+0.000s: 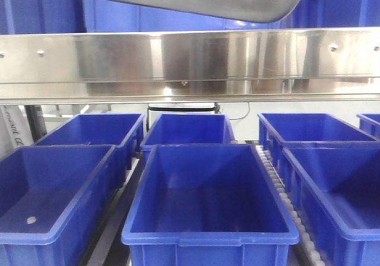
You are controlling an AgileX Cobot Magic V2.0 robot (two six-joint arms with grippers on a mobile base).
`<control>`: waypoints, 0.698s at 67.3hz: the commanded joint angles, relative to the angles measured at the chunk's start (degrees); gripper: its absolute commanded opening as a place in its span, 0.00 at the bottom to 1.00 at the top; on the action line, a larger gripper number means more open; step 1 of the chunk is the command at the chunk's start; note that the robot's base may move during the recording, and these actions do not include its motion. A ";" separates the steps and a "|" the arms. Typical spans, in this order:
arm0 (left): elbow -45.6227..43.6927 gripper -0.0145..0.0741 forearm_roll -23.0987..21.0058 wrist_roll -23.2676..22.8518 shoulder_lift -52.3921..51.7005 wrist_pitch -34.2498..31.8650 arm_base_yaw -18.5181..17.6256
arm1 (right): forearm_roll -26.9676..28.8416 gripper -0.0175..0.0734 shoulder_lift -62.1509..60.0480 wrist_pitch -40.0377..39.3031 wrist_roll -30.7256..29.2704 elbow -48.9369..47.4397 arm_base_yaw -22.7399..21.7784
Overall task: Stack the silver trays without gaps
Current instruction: 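Drive up to the shelf with blue bins, holding the tray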
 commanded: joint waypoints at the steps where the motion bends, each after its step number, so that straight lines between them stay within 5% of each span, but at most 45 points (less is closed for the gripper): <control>1: -0.23 0.15 0.22 -0.30 0.47 -6.21 -1.20 | 0.32 0.17 -0.13 -29.00 -0.57 -0.86 1.02; 37: -0.23 0.15 0.21 -0.30 0.47 -6.35 -1.20 | 0.06 0.17 -0.13 -28.37 -0.57 -0.86 1.02; 47: -0.23 0.15 -1.13 -0.30 0.47 -6.34 -1.20 | -1.82 0.17 -0.13 -16.39 -0.57 -0.86 0.80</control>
